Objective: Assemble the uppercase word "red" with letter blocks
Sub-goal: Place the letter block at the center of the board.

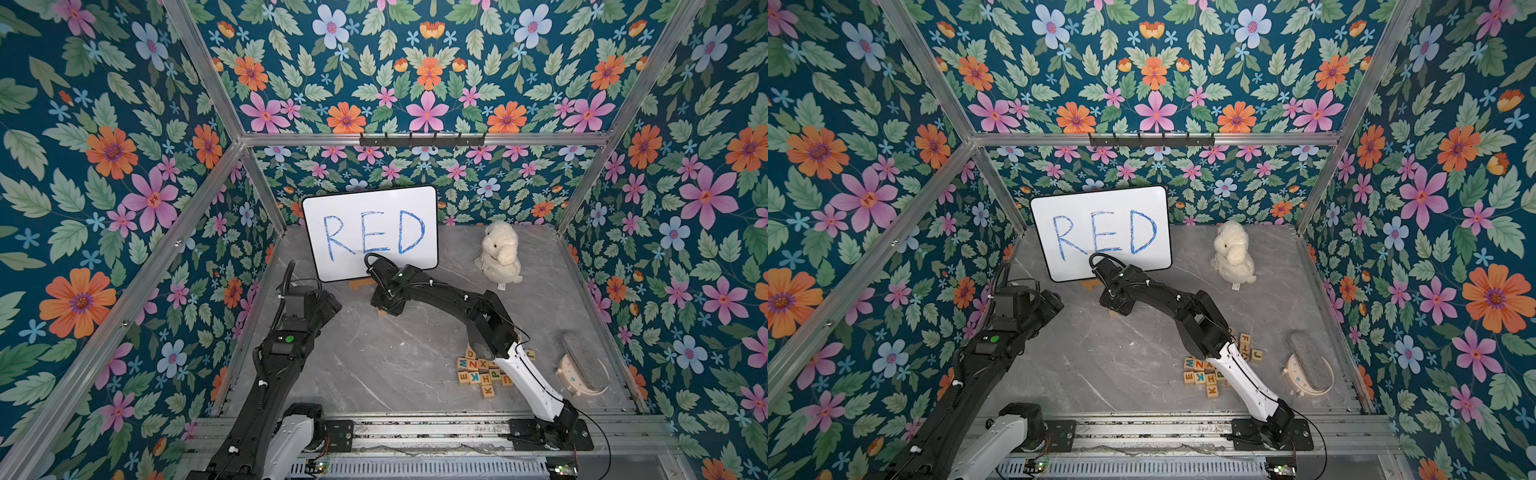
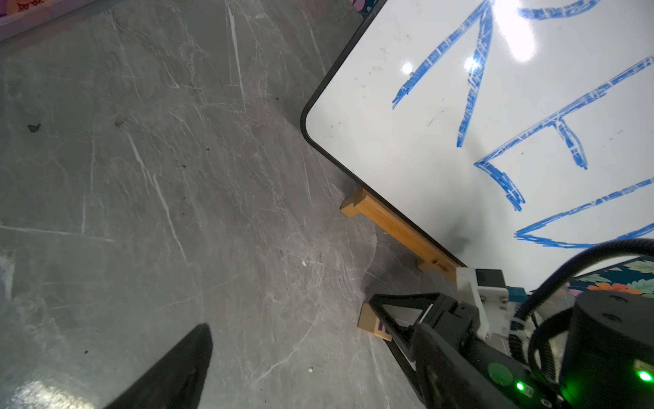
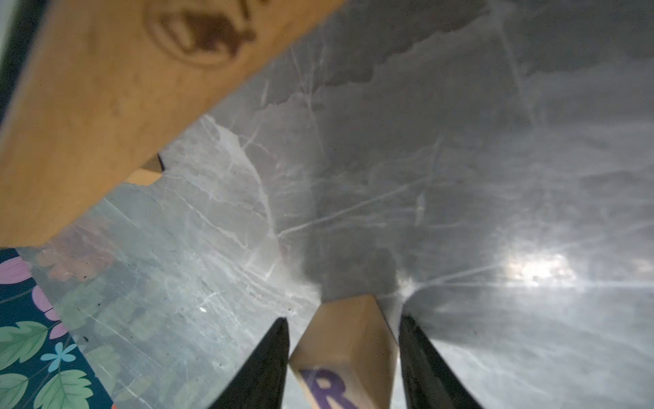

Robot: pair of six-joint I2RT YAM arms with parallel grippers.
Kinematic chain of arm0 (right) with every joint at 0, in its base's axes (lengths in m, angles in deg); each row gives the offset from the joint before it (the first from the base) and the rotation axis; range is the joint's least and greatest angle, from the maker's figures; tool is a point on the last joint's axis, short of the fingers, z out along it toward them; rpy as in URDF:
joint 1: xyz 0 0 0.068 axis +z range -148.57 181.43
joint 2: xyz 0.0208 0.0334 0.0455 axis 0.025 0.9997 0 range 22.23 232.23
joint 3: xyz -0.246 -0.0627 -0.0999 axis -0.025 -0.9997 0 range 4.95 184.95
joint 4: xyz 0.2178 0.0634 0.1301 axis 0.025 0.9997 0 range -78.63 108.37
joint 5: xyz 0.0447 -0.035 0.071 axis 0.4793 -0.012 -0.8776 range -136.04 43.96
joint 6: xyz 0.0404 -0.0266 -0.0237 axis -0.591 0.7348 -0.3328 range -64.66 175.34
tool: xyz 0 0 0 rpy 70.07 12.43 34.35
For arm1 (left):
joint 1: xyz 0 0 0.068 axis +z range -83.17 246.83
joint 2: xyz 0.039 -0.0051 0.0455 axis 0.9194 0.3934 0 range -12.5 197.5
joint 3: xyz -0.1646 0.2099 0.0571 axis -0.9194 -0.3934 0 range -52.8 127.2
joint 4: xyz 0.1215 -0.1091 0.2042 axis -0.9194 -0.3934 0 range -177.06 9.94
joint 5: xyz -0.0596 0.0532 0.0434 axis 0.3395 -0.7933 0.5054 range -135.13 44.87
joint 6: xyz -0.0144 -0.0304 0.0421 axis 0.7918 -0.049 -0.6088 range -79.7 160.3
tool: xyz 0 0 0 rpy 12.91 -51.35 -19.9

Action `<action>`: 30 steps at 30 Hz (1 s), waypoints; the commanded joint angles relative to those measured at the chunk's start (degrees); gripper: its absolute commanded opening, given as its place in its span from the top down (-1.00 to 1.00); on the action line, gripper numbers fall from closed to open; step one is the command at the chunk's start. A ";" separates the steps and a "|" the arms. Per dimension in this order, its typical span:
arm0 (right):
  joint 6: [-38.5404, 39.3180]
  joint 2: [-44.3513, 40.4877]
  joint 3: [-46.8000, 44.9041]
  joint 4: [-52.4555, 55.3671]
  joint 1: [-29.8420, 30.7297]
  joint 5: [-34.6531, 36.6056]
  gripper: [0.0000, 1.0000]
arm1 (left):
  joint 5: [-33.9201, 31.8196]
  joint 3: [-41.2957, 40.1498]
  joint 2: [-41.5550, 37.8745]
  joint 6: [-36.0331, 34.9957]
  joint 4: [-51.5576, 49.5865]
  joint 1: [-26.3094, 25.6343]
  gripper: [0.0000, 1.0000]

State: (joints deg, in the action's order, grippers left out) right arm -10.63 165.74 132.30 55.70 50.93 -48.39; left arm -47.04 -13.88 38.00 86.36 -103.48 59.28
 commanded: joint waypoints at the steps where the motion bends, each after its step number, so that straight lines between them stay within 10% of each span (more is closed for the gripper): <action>1: -1.17 -0.31 0.16 0.96 0.06 0.73 -0.18 | -0.63 0.07 0.25 0.43 -0.67 -0.01 -0.80; 21: 9.08 -10.88 -2.27 -3.56 1.63 5.65 -0.23 | 0.42 3.06 1.02 -1.08 -1.54 -0.05 -0.75; 30: 21.74 -31.00 -24.17 -9.91 1.24 13.64 -0.34 | 8.28 5.69 3.33 -3.72 1.99 -0.34 -0.65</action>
State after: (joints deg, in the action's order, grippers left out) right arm 4.95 139.70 113.79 48.75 52.44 -40.02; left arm -42.84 -8.70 40.82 83.52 -104.01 59.19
